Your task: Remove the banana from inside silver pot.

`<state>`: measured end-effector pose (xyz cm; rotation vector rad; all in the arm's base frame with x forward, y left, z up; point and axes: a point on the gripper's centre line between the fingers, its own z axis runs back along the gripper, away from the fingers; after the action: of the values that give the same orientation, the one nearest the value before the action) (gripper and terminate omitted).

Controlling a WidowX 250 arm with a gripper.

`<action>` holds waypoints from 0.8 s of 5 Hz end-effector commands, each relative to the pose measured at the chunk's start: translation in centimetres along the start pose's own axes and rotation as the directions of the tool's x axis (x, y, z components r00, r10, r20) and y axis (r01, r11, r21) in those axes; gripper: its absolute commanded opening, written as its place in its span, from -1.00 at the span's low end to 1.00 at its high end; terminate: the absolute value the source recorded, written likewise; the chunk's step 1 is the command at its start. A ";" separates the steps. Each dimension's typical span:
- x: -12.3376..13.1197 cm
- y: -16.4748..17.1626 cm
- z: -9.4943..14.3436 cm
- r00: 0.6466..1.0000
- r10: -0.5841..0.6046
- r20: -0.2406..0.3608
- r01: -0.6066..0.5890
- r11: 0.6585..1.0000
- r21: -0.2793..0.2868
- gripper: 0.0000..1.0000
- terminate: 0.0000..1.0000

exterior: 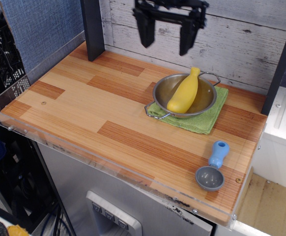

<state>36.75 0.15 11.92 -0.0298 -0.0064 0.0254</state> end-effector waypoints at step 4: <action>0.9 -1.1 -5.0 0.999 0.048 -0.026 -0.046 0.996 0.077 1.00 -1.00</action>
<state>37.37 -1.56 5.35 0.0456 0.0695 0.0660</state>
